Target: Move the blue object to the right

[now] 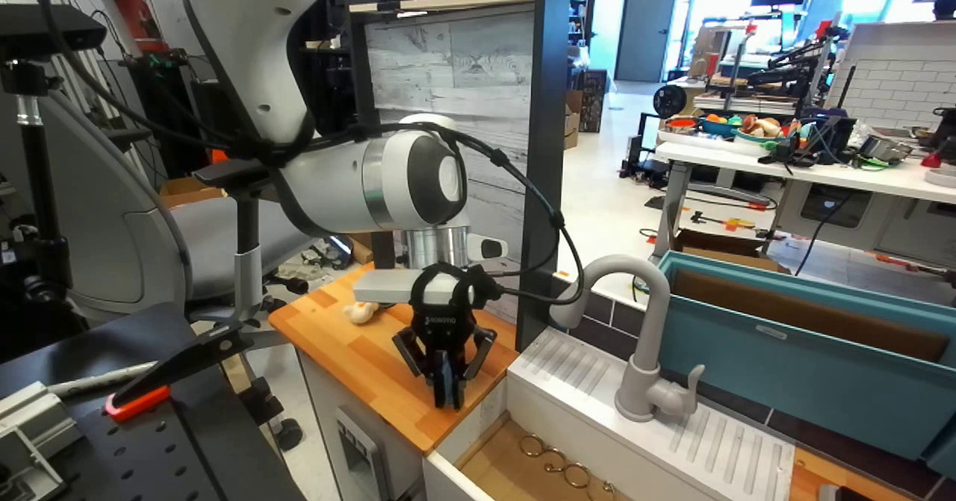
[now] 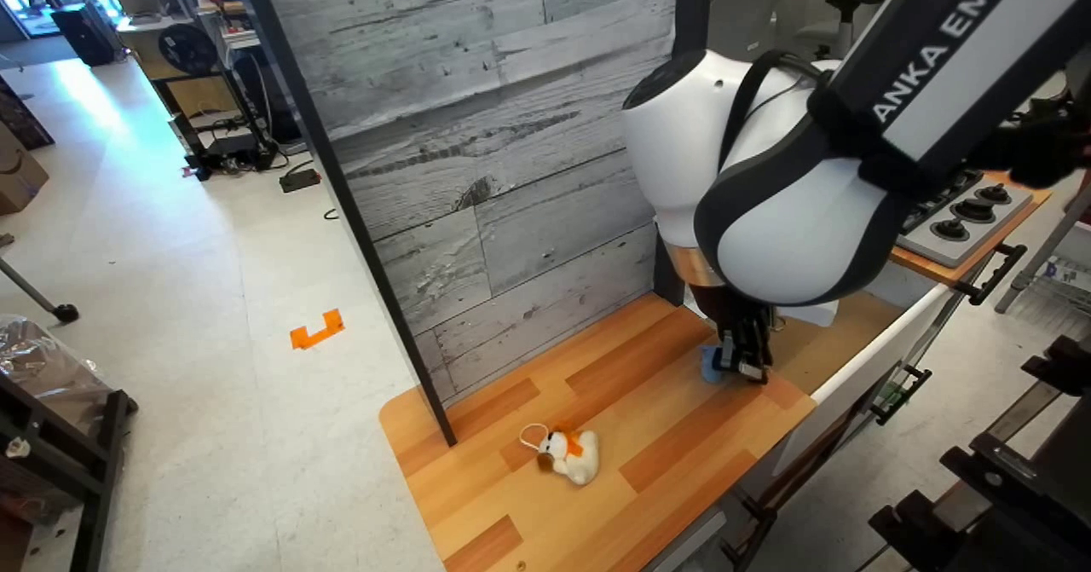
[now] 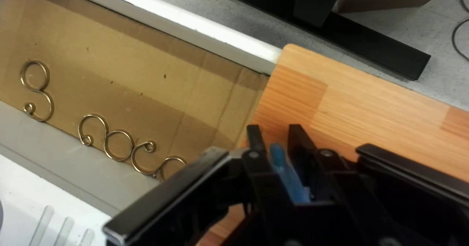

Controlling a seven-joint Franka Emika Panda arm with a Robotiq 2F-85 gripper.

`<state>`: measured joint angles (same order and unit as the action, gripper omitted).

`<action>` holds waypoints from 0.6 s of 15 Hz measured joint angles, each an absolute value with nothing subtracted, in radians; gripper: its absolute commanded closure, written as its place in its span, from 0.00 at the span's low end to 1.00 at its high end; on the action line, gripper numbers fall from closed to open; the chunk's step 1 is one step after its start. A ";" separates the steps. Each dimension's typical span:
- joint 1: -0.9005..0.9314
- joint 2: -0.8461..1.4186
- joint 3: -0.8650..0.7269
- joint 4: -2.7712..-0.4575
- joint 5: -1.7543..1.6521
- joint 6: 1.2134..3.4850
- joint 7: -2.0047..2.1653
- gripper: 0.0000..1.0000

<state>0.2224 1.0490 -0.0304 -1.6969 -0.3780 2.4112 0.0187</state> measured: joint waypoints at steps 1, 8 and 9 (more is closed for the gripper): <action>0.222 1.046 -0.027 -1.697 -0.378 2.412 0.019 0.36; 0.227 0.899 0.024 -1.838 -0.377 2.421 0.018 0.00; 0.227 0.857 0.033 -1.883 -0.375 2.429 0.018 0.00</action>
<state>0.2266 0.8569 0.0331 -1.8828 -0.3752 2.4294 0.0178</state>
